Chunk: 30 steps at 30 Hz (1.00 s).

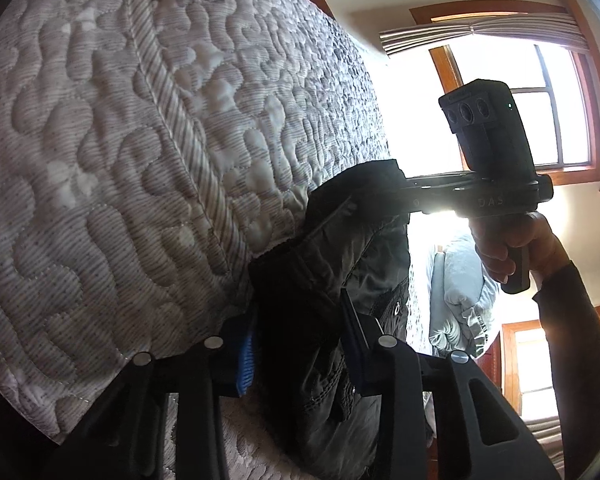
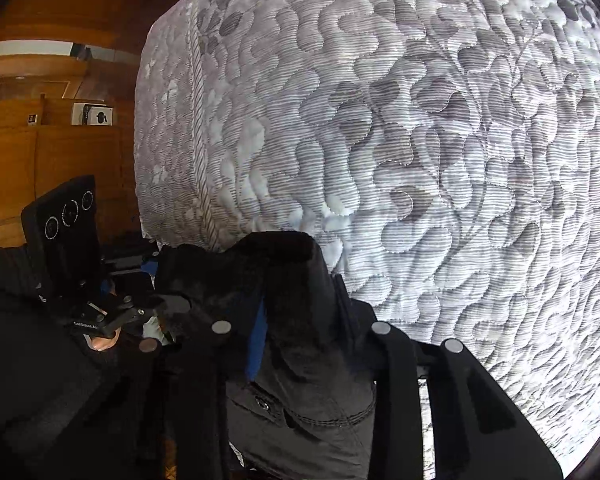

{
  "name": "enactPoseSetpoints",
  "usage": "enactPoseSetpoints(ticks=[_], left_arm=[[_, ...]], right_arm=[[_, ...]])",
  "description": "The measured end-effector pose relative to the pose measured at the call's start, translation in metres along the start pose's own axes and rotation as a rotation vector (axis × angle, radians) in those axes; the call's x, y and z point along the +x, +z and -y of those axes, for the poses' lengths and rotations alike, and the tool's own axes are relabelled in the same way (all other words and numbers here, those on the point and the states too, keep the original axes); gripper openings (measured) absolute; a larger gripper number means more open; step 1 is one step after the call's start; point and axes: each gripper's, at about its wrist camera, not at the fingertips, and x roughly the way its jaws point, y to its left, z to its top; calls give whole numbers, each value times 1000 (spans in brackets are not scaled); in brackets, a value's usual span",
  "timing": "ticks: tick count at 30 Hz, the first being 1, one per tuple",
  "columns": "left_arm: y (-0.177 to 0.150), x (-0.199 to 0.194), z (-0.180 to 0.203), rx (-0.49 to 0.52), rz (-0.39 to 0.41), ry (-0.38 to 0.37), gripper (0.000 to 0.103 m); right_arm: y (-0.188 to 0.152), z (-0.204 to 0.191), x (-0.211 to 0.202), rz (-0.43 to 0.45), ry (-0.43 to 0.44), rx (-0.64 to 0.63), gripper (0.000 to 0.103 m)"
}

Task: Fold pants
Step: 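Lift and carry the pants above the bed with both tools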

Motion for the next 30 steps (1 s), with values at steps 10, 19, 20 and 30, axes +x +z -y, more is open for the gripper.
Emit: enactPoseSetpoints(ticks=[10,19,20,30], left_arm=[[-4,-18,51,132,36,16,33],[-19,-34,102,245,54,0,32],[-21,-36,107,258,57,0,32],[-47,-54,156,381,63,-6,32]], right_arm=[[-26,-23,-44,47,-75,-12,27],[-72,-51,-92,122,-154,1,26],[-76,-56,-96,132,-162,3,26],[-133,-87,-130,228,-235,25,24]])
